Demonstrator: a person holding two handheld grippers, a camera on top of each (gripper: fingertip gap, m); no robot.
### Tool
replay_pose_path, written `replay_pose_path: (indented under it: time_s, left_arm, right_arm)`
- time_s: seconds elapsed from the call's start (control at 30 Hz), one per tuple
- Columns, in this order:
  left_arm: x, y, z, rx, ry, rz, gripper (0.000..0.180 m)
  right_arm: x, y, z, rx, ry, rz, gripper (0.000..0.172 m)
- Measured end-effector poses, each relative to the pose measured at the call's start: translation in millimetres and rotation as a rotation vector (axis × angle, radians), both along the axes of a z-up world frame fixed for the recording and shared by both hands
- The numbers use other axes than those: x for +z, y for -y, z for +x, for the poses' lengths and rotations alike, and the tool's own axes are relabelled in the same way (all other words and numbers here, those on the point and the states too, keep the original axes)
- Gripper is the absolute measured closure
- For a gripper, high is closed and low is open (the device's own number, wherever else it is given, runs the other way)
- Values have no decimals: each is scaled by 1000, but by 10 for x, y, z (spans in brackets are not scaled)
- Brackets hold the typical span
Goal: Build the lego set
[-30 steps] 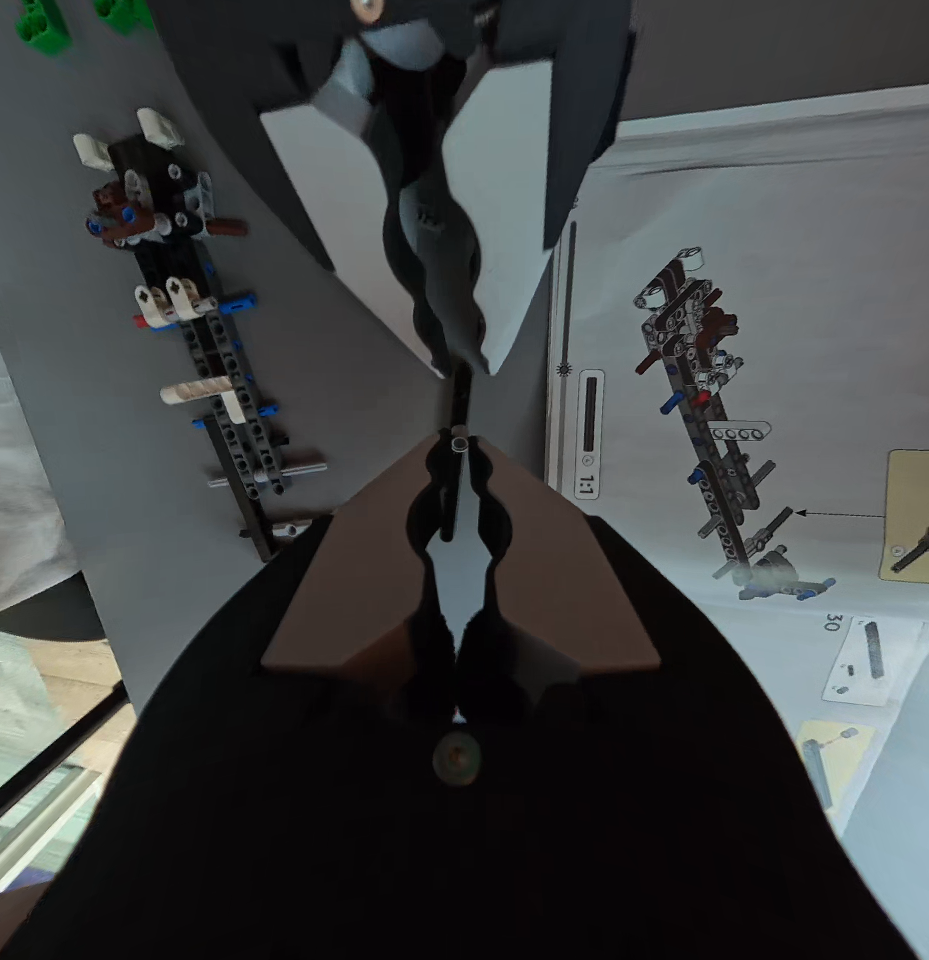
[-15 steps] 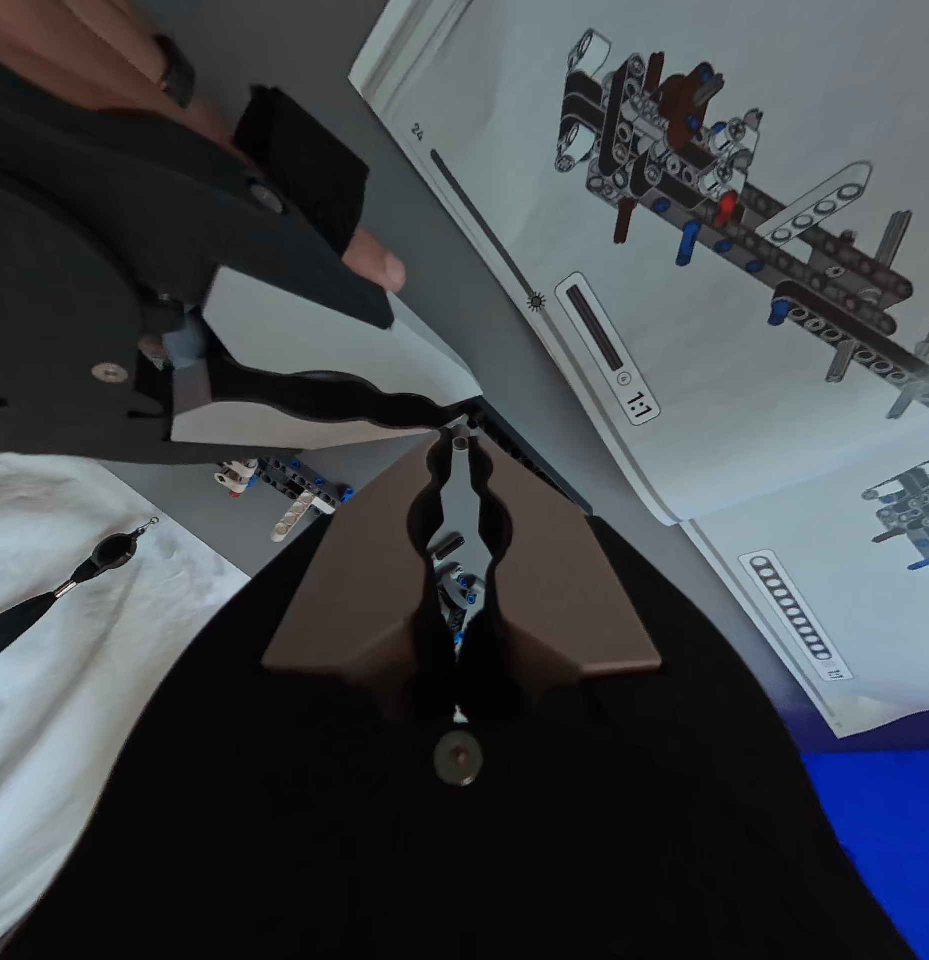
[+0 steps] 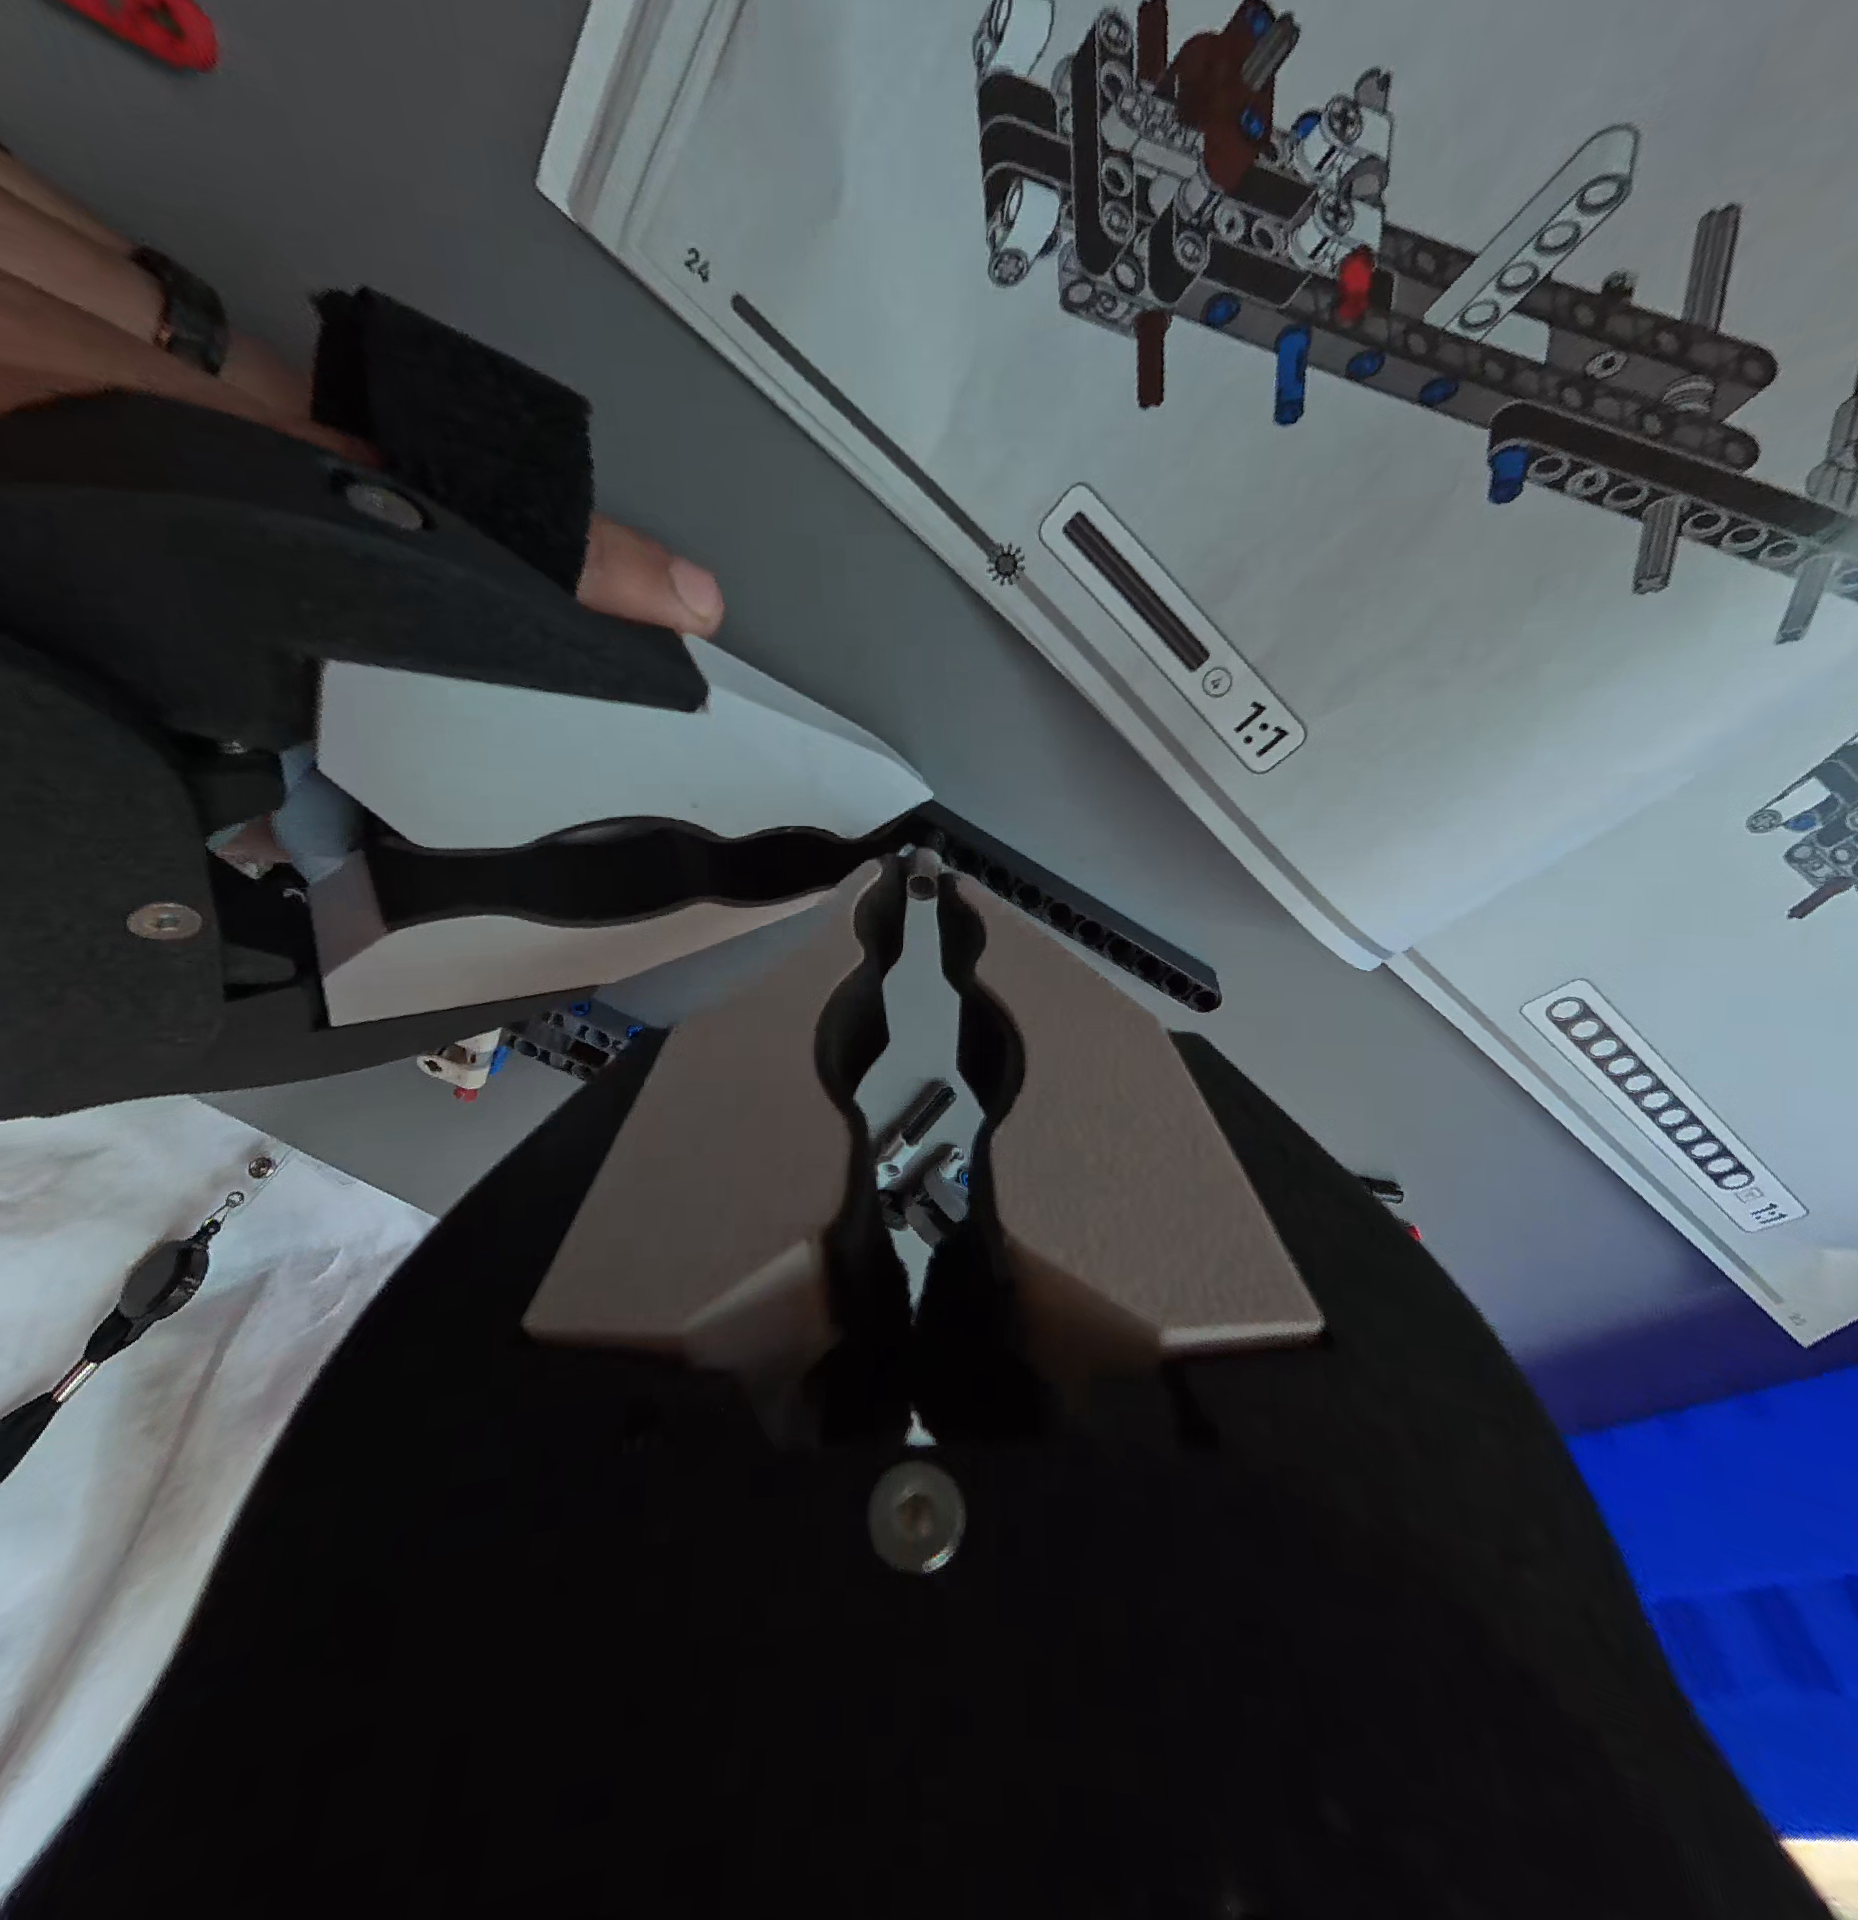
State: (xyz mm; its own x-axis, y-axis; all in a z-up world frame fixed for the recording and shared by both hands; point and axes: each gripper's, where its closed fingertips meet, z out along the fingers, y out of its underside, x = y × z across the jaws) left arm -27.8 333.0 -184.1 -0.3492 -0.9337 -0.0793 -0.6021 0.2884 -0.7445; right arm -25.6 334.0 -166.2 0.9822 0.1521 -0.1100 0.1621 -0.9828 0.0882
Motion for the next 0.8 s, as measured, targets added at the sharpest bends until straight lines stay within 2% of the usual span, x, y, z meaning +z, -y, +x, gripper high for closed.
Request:
replay_pose_path:
  time_s: [0.8]
  left_arm:
    - [-1,8,-20,-8,-7,-19,174]
  right_arm:
    - [-20,-5,-9,24,63,-15,167]
